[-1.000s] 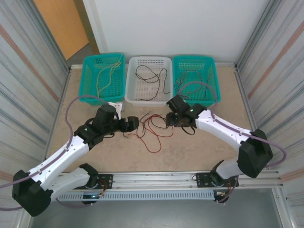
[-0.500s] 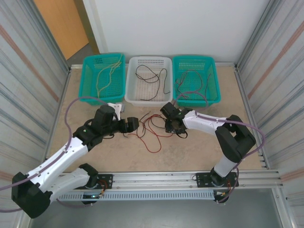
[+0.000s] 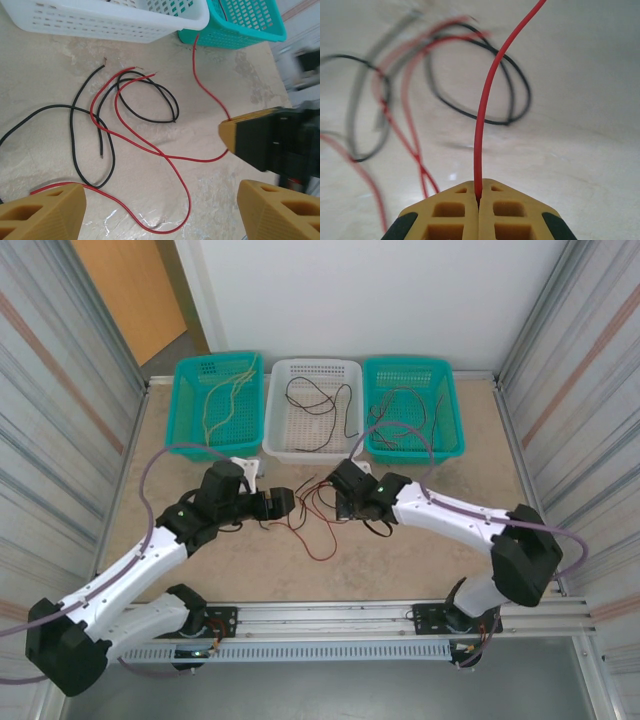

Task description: Untangle the cables

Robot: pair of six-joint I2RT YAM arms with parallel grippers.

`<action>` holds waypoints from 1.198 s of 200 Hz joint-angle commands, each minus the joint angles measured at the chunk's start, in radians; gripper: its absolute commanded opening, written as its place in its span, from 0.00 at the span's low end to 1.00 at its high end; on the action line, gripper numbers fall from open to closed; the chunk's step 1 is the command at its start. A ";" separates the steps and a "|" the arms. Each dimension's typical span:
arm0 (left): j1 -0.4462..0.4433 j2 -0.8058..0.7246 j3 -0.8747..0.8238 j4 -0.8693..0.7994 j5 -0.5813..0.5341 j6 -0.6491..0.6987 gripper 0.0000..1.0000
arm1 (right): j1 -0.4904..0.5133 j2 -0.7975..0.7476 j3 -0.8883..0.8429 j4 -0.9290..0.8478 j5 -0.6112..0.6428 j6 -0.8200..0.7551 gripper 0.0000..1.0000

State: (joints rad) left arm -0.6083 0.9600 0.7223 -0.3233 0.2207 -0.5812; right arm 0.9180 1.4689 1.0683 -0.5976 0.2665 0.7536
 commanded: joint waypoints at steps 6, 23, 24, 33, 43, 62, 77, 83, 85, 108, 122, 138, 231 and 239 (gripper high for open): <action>0.002 0.008 0.011 0.049 0.049 -0.017 0.81 | 0.076 -0.092 0.111 -0.058 0.124 -0.090 0.00; 0.003 0.006 0.011 0.060 0.062 -0.021 0.81 | 0.121 -0.128 0.156 -0.041 0.152 -0.139 0.00; 0.003 0.006 0.011 0.060 0.062 -0.022 0.81 | 0.124 -0.131 0.158 -0.040 0.154 -0.142 0.00; 0.003 0.006 0.011 0.068 0.072 -0.023 0.81 | 0.145 -0.145 0.182 -0.031 0.168 -0.168 0.00; 0.002 0.005 0.009 0.079 0.090 -0.025 0.81 | 0.164 -0.154 0.211 -0.030 0.187 -0.189 0.00; -0.005 0.001 0.008 0.105 0.116 -0.022 0.82 | 0.194 -0.159 0.273 -0.037 0.225 -0.232 0.00; -0.015 -0.001 0.009 0.113 0.114 -0.018 0.83 | 0.205 -0.160 0.320 -0.043 0.242 -0.263 0.00; -0.018 -0.001 0.008 0.115 0.112 -0.018 0.83 | 0.207 -0.163 0.337 -0.045 0.247 -0.272 0.00; -0.019 -0.001 0.009 0.115 0.112 -0.017 0.83 | 0.208 -0.164 0.341 -0.045 0.249 -0.275 0.00; -0.019 -0.003 0.002 0.124 0.121 -0.016 0.83 | 0.209 -0.197 0.370 -0.016 0.265 -0.307 0.00; -0.020 -0.009 -0.005 0.125 0.119 -0.015 0.83 | 0.207 -0.230 0.371 0.012 0.257 -0.322 0.00; -0.020 -0.015 -0.007 0.119 0.112 -0.010 0.80 | 0.200 -0.270 0.361 0.047 0.236 -0.326 0.00; -0.018 -0.027 0.002 0.081 0.065 0.019 0.65 | 0.112 -0.412 0.281 0.050 0.197 -0.252 0.00; -0.019 -0.026 0.005 0.074 0.060 0.020 0.64 | 0.098 -0.414 0.283 0.033 0.215 -0.244 0.00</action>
State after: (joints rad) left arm -0.6235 0.9524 0.7223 -0.2317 0.3088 -0.5877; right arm 1.0485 1.0706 1.3628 -0.5453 0.4500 0.4675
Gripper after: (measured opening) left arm 0.656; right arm 0.062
